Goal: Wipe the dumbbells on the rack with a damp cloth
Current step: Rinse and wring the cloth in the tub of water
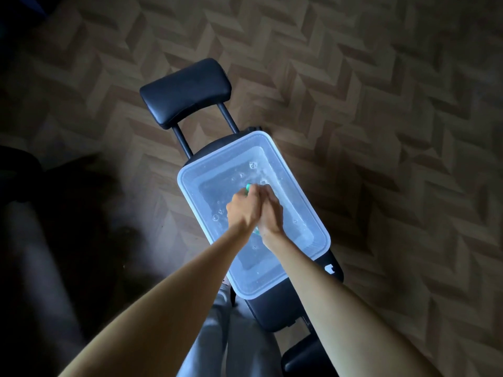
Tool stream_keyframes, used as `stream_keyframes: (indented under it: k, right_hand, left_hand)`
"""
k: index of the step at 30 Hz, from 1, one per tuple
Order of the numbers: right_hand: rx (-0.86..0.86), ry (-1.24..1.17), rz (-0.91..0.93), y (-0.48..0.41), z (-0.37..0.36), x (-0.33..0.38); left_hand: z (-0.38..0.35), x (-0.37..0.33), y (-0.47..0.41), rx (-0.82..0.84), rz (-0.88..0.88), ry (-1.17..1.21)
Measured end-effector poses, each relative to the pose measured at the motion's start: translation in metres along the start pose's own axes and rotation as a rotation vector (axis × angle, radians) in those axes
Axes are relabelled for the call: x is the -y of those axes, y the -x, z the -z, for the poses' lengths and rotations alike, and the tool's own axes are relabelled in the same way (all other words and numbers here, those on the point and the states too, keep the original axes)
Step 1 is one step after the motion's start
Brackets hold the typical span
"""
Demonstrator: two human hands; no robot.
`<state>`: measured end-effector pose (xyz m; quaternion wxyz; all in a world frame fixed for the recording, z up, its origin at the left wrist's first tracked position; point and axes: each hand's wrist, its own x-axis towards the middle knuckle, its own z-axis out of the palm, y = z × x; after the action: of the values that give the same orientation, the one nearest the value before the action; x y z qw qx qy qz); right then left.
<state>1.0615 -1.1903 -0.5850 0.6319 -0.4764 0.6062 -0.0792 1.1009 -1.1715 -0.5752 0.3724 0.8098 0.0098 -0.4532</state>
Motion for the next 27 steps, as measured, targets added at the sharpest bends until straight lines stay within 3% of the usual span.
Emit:
stream_keyframes:
  k: [5, 9, 15, 20, 27]
  right_hand:
    - [-0.023, -0.093, -0.058, -0.012, -0.006, -0.001]
    - [-0.001, 0.071, 0.014, -0.024, -0.006, -0.004]
    - [-0.017, 0.043, 0.000, -0.034, -0.004, -0.007]
    - [-0.050, -0.053, 0.055, -0.032, -0.008, -0.005]
    - [-0.050, 0.065, 0.212, -0.027, -0.009, -0.007]
  left_hand:
    - [-0.001, 0.001, -0.013, -0.067, -0.023, 0.062]
    - [-0.002, 0.000, -0.018, -0.093, 0.012, 0.088]
    - [-0.002, -0.004, -0.026, -0.086, 0.036, 0.000]
    - [-0.003, -0.003, -0.032, -0.059, 0.045, -0.001]
    - [-0.005, 0.004, -0.031, 0.007, 0.101, 0.043]
